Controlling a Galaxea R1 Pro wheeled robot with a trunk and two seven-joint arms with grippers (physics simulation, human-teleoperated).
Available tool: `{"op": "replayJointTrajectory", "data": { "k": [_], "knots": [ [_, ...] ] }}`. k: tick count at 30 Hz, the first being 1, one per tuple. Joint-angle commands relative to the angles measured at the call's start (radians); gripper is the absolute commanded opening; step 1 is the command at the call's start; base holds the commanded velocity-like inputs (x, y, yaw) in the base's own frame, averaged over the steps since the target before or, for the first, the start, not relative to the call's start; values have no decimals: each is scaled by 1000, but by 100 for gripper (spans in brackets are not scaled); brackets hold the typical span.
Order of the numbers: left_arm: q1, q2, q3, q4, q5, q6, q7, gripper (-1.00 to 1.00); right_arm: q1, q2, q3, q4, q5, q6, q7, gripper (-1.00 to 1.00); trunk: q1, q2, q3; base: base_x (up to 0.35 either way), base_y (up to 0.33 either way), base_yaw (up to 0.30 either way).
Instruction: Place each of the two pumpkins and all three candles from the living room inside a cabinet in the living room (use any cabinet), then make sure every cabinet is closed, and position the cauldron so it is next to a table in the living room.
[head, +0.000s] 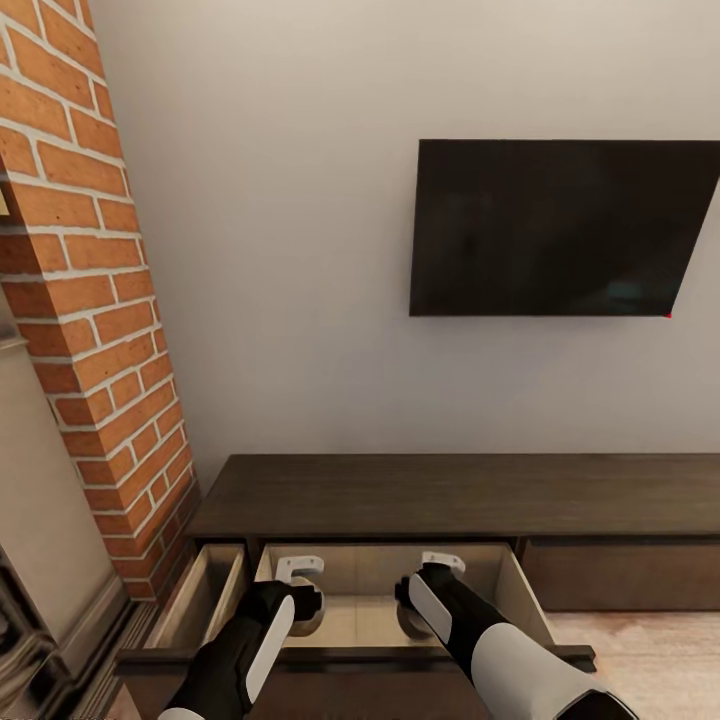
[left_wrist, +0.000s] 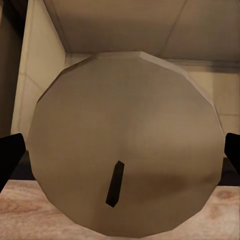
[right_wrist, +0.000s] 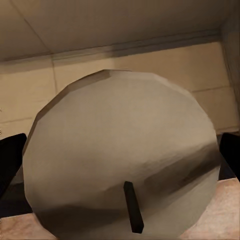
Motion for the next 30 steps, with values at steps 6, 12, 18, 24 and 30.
{"op": "replayJointTrajectory", "data": {
  "k": [6,12,18,24,30],
  "knots": [
    [0,0,0,1,0,-1,0,-100,0,0,2,0,0,-40,1,-100,0,0,0,0,0,0],
    [0,0,0,1,0,0,0,-100,1,0,2,0,0,-48,1,-100,0,0,0,0,0,0],
    [0,0,-1,1,0,-1,-1,-100,1,0,2,-2,0,-52,1,-100,0,0,0,57,64,0],
    [0,0,0,1,0,0,-1,-100,1,0,2,-2,-2,-50,55,-100,0,0,0,51,62,0],
    [0,0,0,1,0,0,-1,-100,1,0,2,-1,0,-51,140,-100,0,0,0,4,13,0]
  ]
}}
